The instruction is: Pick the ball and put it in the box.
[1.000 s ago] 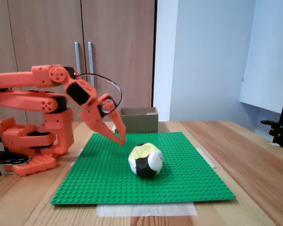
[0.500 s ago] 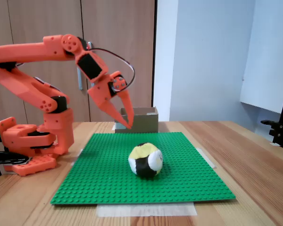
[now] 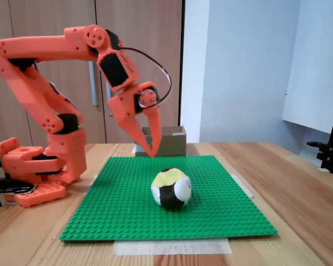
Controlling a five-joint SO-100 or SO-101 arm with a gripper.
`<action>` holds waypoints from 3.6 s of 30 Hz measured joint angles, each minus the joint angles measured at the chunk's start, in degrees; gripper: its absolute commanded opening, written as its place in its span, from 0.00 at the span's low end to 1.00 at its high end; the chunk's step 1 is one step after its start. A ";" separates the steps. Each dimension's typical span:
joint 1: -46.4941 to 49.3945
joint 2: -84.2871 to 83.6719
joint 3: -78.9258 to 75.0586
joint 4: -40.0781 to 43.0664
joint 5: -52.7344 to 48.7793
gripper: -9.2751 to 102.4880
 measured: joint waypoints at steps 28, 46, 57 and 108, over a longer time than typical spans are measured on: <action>3.34 -20.65 -12.39 9.14 1.14 0.43; 4.04 -21.97 -8.79 1.14 -0.44 0.49; 4.83 -21.97 -2.29 -5.10 -2.81 0.47; 4.57 -21.97 -0.44 -14.77 -4.66 0.21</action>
